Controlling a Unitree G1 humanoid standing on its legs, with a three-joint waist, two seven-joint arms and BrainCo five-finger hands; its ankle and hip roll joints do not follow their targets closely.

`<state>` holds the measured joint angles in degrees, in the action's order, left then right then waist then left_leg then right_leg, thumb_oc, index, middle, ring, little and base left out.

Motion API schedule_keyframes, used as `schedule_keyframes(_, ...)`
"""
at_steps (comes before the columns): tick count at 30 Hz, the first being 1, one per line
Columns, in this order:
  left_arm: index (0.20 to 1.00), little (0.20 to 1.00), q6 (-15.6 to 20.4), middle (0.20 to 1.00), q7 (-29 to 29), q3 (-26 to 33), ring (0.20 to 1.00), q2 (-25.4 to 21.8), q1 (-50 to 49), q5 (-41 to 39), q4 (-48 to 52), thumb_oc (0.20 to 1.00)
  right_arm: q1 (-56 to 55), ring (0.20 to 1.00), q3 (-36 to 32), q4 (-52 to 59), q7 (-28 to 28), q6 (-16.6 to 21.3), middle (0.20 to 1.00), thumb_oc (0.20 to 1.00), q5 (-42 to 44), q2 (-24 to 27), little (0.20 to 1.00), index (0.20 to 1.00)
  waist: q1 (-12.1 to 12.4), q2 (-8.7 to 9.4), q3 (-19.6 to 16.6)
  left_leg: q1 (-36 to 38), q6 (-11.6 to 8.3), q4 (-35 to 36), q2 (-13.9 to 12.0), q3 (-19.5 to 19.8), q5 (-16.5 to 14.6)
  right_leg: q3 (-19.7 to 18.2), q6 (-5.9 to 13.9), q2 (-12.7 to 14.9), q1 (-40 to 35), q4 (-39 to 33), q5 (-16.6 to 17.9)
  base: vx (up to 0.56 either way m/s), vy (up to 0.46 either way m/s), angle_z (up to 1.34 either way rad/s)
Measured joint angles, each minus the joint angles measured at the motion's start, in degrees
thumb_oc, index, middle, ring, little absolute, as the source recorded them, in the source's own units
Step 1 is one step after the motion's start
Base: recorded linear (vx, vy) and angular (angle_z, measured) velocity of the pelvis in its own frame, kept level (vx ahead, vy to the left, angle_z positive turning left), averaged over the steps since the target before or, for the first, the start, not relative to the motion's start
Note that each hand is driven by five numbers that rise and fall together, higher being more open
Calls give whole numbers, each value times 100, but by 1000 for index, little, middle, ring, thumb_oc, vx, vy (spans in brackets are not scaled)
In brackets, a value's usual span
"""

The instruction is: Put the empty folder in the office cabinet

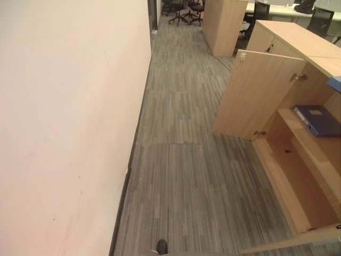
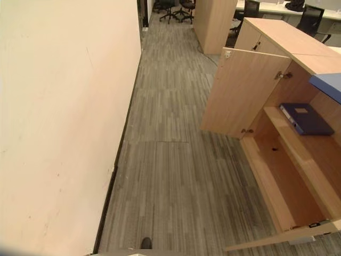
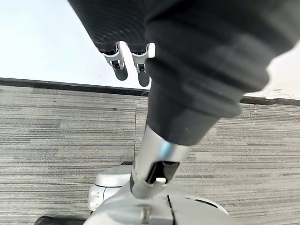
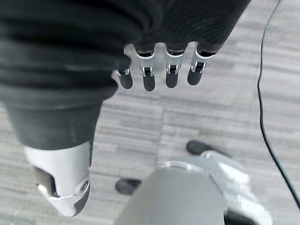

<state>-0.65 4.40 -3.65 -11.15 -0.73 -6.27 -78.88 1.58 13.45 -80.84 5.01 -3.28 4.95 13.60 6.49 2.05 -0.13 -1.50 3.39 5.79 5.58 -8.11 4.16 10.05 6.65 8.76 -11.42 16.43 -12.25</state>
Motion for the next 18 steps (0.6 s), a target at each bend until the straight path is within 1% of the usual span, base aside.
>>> schedule_keyframes(1,1000,1000,1,1000,-11,-108,1000,20,-12,3,19,1000,-32,1000,54,23,5,-1,1000,1000,-5,26,1000,1000,11,-92,-69,17,55,0,41,12,-38,41,13,116,404,848,17,183,297,14)
schedule_keyframes(2,1000,1000,3,1000,-9,-164,1000,-10,-33,4,19,1000,1,1000,149,78,3,-8,1000,1000,-7,33,1000,1000,22,-175,-77,96,125,-3,103,33,-81,59,-12,364,810,1822,24,218,239,24)
schedule_keyframes(3,1000,1000,-7,1000,-2,-210,1000,-70,-29,22,30,1000,-16,1000,182,193,4,8,1000,1000,-4,34,1000,1000,12,-140,-63,186,240,-5,252,98,-133,82,-30,612,1049,2496,111,319,196,24)
schedule_keyframes(4,1000,1000,-34,1000,1,-324,1000,-158,-7,56,22,1000,-1,1000,259,283,3,18,1000,1000,-7,28,1000,1000,30,-122,-55,375,461,-17,443,146,-236,176,-17,1023,1265,3048,151,351,81,16)
schedule_keyframes(5,1000,1000,-58,1000,2,-357,1000,-181,-42,57,28,1000,36,1000,283,310,2,16,1000,1000,-8,20,1000,1000,47,-54,-37,454,626,-31,505,138,-205,305,-11,1298,1366,3246,112,256,15,14)
schedule_keyframes(6,1000,1000,-62,1000,3,-353,1000,-190,-88,57,38,1000,64,1000,318,394,11,5,1000,1000,-59,70,1000,1000,32,-159,-40,516,630,-73,507,207,-271,502,-33,1419,1462,3148,64,101,-39,9)
schedule_keyframes(7,1000,1000,-59,1000,1,-352,1000,-187,-90,57,49,1000,105,1000,351,429,4,21,1000,1000,-57,126,1000,1000,31,-180,-35,557,650,-76,451,225,-285,549,-20,1423,1540,2951,25,120,-125,23)
schedule_keyframes(8,1000,1000,-54,1000,2,-317,1000,-211,-142,57,30,1000,188,1000,398,453,-2,37,1000,1000,-57,155,1000,1000,29,-269,28,564,606,-91,367,203,-220,623,23,1371,1593,2635,85,116,-168,16)
schedule_keyframes(9,1000,1000,-49,1000,2,-326,1000,-243,-101,57,45,1000,209,1000,415,500,2,45,1000,1000,-58,147,1000,1000,19,-244,57,598,465,-131,338,292,-302,654,146,1298,1799,2504,30,181,-249,8)
schedule_keyframes(10,1000,1000,-29,1000,4,-326,1000,-250,-135,57,67,1000,304,1000,465,588,14,30,1000,1000,-72,120,1000,1000,-25,-368,147,608,489,-147,179,269,-250,659,82,978,1920,1881,-8,158,-200,2)
schedule_keyframes(11,1000,1000,-67,1000,-5,-313,1000,-219,-107,60,34,1000,421,1000,493,727,9,43,1000,1000,-102,135,1000,1000,-130,-386,302,647,376,-157,30,293,-258,692,134,631,2023,1149,41,255,-202,-6)
schedule_keyframes(12,1000,1000,-65,1000,-8,-295,1000,-214,-120,77,26,1000,505,1000,509,839,8,51,1000,1000,-113,113,1000,1000,-147,-389,411,653,217,-161,-32,268,-347,645,242,371,2128,467,166,285,-171,-6)
schedule_keyframes(13,1000,1000,-66,1000,-23,-287,1000,-225,-149,116,17,1000,567,1000,510,887,24,53,1000,1000,-113,77,1000,1000,-171,-267,523,688,184,-146,-19,263,-425,632,216,173,2267,80,384,272,-162,-5)
schedule_keyframes(14,1000,1000,-64,1000,-38,-279,1000,-244,-155,122,34,1000,547,1000,507,927,33,58,1000,1000,-112,38,1000,1000,-232,-156,558,690,189,-116,48,297,-494,629,236,74,2420,-143,629,284,-202,13)
schedule_keyframes(15,1000,1000,-54,1000,-45,-246,1000,-248,-162,124,15,1000,543,1000,496,905,45,55,1000,1000,-112,28,1000,1000,-289,-63,577,709,205,-117,87,339,-505,597,205,25,2503,-244,841,378,-272,44)
schedule_keyframes(16,1000,1000,-66,1000,-64,-203,1000,-226,-153,135,23,1000,485,1000,460,849,49,25,1000,1000,-108,48,1000,1000,-359,-8,618,816,209,-62,122,483,-506,485,138,-69,2507,-349,1122,392,-290,59)
schedule_keyframes(17,1000,1000,-65,1000,-86,-179,1000,-204,-153,242,30,1000,437,1000,376,752,45,28,1000,1000,-107,50,1000,1000,-397,-10,613,892,161,-38,111,616,-543,502,-11,-81,2405,-385,1263,399,-275,56)
schedule_keyframes(18,1000,1000,-53,1000,-100,-181,1000,-196,-162,292,36,1000,439,1000,379,650,44,29,1000,1000,-112,55,1000,1000,-404,-26,603,1001,131,-31,92,690,-565,530,-74,-112,2387,-384,1339,315,-240,38)
